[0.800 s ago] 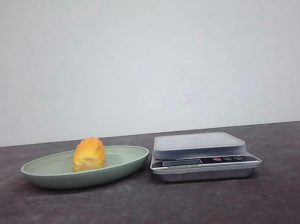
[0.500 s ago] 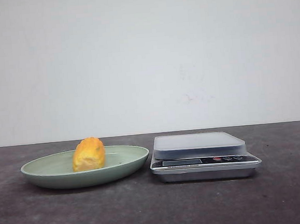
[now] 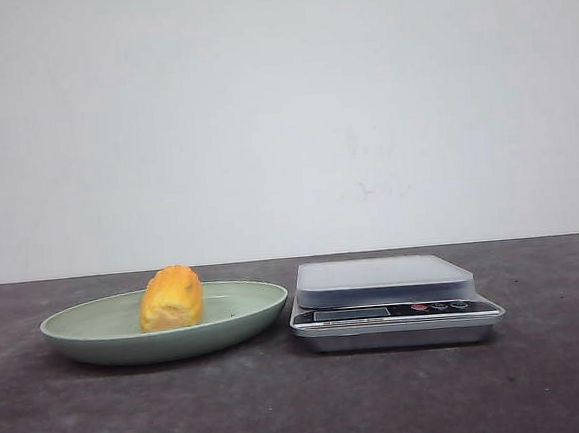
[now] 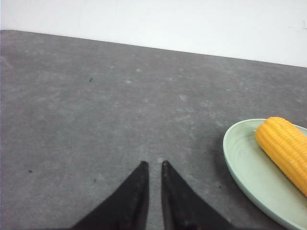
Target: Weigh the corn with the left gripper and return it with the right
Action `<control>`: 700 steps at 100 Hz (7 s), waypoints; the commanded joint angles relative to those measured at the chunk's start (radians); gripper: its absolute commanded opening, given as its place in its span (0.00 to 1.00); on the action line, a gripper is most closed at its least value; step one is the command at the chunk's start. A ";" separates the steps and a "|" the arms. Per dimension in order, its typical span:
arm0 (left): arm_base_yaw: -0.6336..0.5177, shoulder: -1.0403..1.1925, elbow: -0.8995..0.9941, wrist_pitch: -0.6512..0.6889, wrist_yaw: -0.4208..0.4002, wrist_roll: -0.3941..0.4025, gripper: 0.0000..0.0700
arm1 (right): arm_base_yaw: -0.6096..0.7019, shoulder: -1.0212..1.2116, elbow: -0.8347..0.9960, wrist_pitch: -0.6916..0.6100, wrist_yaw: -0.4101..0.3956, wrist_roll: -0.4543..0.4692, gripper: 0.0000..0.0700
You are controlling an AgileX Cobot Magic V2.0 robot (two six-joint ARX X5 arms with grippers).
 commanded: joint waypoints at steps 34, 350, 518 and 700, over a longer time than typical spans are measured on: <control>0.000 -0.001 -0.018 -0.004 0.001 0.012 0.00 | -0.002 -0.001 -0.005 0.011 0.000 -0.008 0.01; -0.473 1.371 0.841 0.046 0.018 -0.166 0.58 | 0.030 0.628 0.913 -0.323 -0.362 0.164 0.81; -0.718 1.519 1.191 -0.107 -0.053 -0.208 0.01 | 0.063 0.627 0.913 -0.364 -0.360 0.128 0.81; -0.797 1.952 1.424 -0.098 -0.103 -0.295 0.01 | 0.080 0.627 0.913 -0.416 -0.358 0.127 0.81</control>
